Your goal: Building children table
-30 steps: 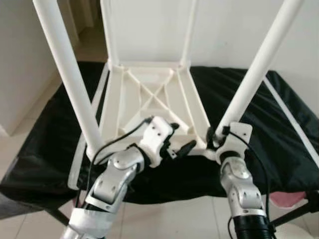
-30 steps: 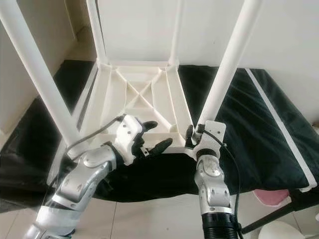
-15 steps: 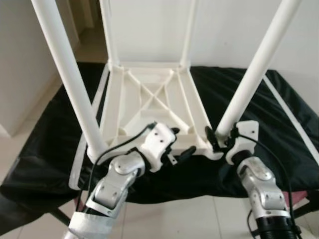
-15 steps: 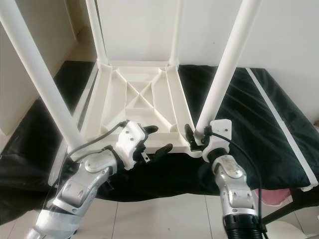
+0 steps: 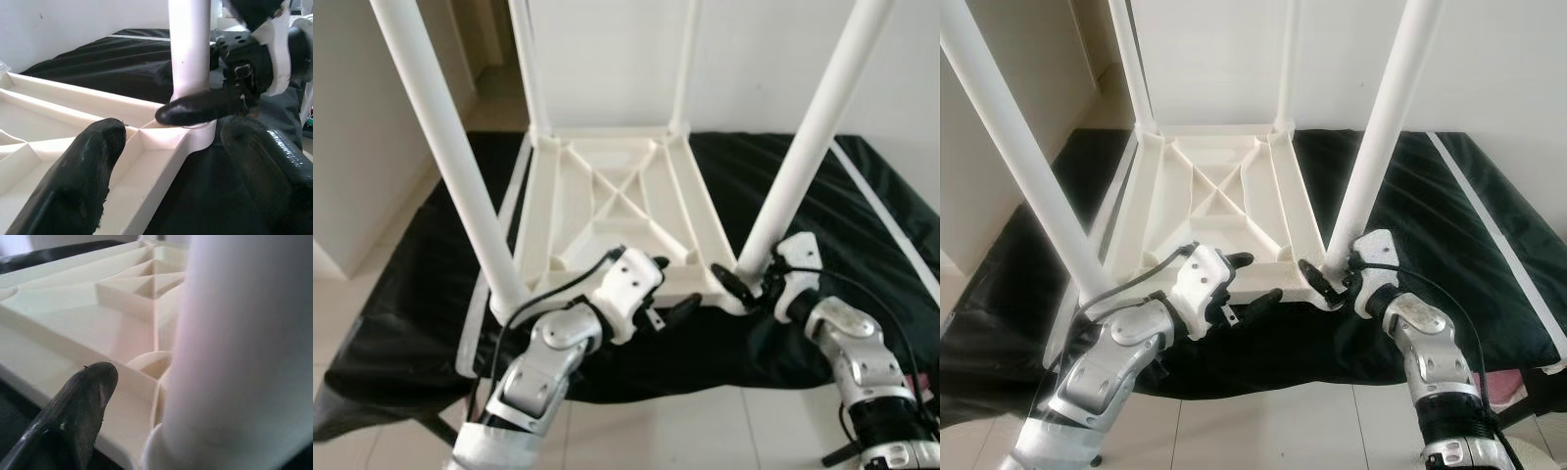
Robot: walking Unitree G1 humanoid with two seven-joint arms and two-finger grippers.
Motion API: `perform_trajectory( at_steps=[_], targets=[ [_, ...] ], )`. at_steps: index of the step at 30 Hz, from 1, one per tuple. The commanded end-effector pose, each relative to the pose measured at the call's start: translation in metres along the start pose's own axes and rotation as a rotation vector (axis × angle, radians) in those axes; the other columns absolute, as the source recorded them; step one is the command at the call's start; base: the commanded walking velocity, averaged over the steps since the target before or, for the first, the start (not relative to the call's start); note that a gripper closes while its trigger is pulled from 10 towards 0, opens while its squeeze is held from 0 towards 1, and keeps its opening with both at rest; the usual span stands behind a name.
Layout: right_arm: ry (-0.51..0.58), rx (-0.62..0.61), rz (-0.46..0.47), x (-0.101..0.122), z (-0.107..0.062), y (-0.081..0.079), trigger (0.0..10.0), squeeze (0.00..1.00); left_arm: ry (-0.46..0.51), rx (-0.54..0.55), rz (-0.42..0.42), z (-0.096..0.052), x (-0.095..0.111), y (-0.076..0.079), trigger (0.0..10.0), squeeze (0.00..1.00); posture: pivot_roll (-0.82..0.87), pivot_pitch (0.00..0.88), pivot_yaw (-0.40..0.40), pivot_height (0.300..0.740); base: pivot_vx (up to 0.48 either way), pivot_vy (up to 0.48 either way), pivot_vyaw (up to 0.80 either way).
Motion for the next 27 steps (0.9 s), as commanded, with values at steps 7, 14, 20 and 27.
perform_trajectory(
  at_steps=[7,14,20,27],
  targets=[
    [-0.052,0.056,-0.053,-0.010,0.000,0.006,0.0,0.00,-0.006,0.012,0.000,-0.001,0.001,-0.001,10.0,0.00,-0.02,0.000,-0.001,0.740,0.000,0.000,0.00],
    [-0.076,0.050,-0.055,-0.018,-0.005,0.013,0.0,0.00,-0.009,0.014,0.001,-0.002,0.001,-0.002,10.0,0.00,-0.01,0.000,0.000,0.740,0.000,0.000,0.00],
    [-0.058,0.012,-0.013,-0.018,-0.005,0.015,10.0,0.00,-0.008,0.009,0.002,-0.002,0.001,-0.004,10.0,0.00,-0.01,0.000,0.004,0.740,0.000,0.000,0.00],
    [-0.028,-0.160,0.046,-0.017,0.001,0.019,10.0,0.00,-0.001,-0.001,0.007,0.001,0.003,-0.004,10.0,0.00,-0.02,0.000,0.005,0.740,0.000,0.000,0.00]
  ],
)
Point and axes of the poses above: a point about 5 cm out from each wrist's last joint towards the gripper, its own z axis pointing out of the wrist towards the gripper, its own x axis along the axis of the wrist's last joint, y = z × x, the point moved 4 cm from there along z, pointing out of the wrist towards the gripper, and after that the axes turned 4 degrees about z, right-handed, at the moved point
